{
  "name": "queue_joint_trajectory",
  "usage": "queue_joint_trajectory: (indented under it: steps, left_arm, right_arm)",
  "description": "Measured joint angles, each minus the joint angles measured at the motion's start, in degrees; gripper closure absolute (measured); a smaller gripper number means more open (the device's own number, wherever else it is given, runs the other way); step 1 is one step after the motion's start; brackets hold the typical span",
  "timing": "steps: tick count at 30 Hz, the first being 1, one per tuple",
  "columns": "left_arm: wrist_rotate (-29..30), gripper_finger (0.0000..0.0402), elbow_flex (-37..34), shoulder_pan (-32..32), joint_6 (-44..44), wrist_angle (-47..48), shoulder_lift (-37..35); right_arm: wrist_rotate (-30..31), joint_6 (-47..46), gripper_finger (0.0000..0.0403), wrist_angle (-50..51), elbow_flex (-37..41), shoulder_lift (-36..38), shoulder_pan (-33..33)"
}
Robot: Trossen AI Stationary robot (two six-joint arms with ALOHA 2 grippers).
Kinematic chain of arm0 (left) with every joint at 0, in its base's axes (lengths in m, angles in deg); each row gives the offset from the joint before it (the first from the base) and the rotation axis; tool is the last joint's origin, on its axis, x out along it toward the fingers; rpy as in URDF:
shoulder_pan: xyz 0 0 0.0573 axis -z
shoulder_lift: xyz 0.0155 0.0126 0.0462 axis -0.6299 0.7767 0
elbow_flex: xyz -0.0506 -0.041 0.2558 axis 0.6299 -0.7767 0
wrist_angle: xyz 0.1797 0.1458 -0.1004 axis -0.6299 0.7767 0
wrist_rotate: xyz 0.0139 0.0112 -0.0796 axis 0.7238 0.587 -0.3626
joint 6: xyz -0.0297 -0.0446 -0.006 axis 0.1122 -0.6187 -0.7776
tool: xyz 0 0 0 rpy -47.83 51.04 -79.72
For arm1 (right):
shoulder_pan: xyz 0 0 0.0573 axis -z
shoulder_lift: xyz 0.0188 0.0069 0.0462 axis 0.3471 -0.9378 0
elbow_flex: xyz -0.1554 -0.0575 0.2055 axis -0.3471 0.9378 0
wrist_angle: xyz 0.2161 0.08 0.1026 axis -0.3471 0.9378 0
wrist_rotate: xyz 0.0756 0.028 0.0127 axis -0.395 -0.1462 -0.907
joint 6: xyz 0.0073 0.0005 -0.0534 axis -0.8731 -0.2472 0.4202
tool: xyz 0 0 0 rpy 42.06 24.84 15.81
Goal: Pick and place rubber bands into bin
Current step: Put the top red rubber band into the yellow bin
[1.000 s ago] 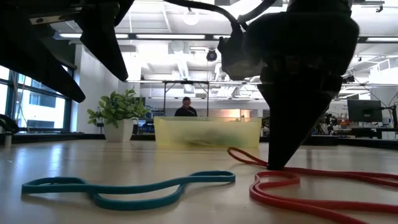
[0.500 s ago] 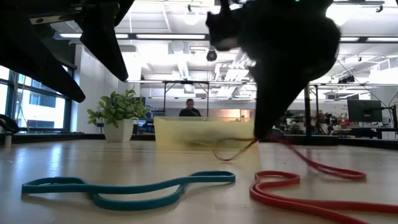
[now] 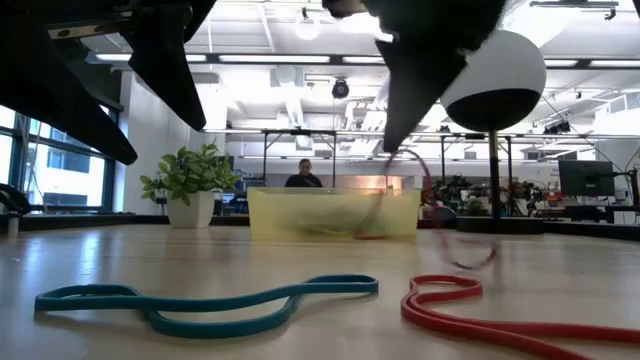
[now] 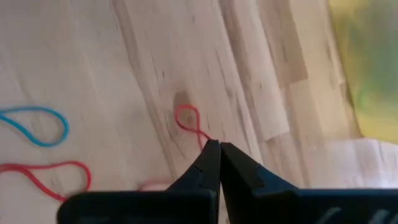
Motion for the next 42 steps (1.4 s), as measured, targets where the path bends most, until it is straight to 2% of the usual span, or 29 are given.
queue_joint_trajectory:
  steps: [9, 13, 16, 20, 24, 29, 32, 36, 42]
  left_arm:
    - [0.0, 0.0163, 0.0, -0.01, 0.0, -0.02, 0.0]
    - [0.0, 0.0163, 0.0, -0.01, 0.0, -0.03, 0.0]
    - [0.0, 0.0163, 0.0, -0.01, 0.0, -0.11, 0.0]
    - [0.01, 0.0163, 0.0, -0.01, 0.02, -0.22, 0.0]
    - [0.01, 0.0163, 0.0, -0.01, 0.01, -0.23, 0.0]
    - [0.02, 0.0163, 0.0, -0.01, -0.01, -0.24, 0.0]
    - [0.02, 0.0163, 0.0, -0.01, 0.0, -0.24, 0.0]
    - [0.02, 0.0163, 0.0, -0.01, 0.02, -0.22, 0.0]
    - [0.26, 0.0163, 0.0, -0.01, 0.35, -0.22, 0.0]
  right_arm:
    - [3.13, 1.15, 0.0403, 4.87, -4.43, 0.14, 0.14]
    - [-2.26, 0.3, 0.0403, 3.63, -3.28, 0.2, 0.96]
    - [-7.49, 4.27, 0.0395, -1.14, 0.96, 0.23, 1.61]
    - [-10.59, 12.44, 0.0358, -6.52, 5.3, 0.17, 2.31]
    - [-12.94, 16.84, 0.0298, -7.41, 6.98, 0.2, 3.67]
    - [-18.87, 22.81, 0.0218, -12.03, 9.9, 0.22, 5.23]
    - [-19.67, 24.76, 0.0185, -13.19, 11.48, 0.22, 5.38]
    - [-20.2, 25.15, 0.0172, -13.27, 12.7, 0.22, 6.11]
    - [-21.69, 26.32, 0.0192, -14.42, 13.18, 0.22, 7.61]
